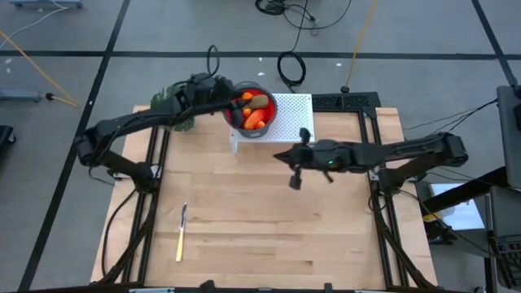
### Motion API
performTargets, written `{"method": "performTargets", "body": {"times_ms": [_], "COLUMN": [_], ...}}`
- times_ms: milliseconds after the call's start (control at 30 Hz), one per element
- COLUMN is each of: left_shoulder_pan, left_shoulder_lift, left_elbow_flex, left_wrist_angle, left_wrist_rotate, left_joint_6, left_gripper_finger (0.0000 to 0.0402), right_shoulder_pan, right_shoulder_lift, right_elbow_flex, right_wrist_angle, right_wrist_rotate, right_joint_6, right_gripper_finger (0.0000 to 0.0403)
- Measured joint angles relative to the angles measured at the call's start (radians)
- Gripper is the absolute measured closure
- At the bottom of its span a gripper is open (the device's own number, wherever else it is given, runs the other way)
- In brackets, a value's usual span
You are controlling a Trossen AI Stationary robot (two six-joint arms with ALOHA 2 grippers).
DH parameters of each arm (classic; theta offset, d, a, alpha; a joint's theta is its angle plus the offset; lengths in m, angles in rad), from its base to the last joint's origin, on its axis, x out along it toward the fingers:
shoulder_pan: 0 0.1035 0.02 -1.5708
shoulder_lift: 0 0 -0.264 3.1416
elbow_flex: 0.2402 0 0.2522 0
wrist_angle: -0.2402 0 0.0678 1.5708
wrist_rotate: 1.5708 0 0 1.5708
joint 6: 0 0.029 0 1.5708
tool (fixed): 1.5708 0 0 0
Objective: Pick & Place Fruit
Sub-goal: Put the orange into the red strainer bowl on the shelf
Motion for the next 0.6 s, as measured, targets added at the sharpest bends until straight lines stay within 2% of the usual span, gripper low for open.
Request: {"method": "performTargets", "body": {"times_ms": [67,300,600], "left_shoulder_pan": [0.021,0.085,0.121], "left_shoulder_lift": [0.032,0.127,0.16], "left_elbow_flex": [0.026,0.091,0.126], "left_wrist_angle": [-0.014,-0.066,-0.126], "left_wrist_rotate": [0.0,-0.001,-0.001], "left_joint_6": [-0.004,-0.054,-0.138], "left_gripper_finger": [0.0284,0.0284,0.0284], "right_shoulder_pan": [-0.016,-0.052,-0.122], "right_shoulder_lift": [-0.06,-0.244,-0.439], "right_elbow_flex": [-0.061,-0.244,-0.408], "right_wrist_angle": [0.05,0.151,0.152], "right_wrist_rotate": [-0.035,-0.049,-0.223], "right_joint_6": [0.002,0.002,-0.004], "right_gripper_finger": [0.04,0.0402,0.0402]}}
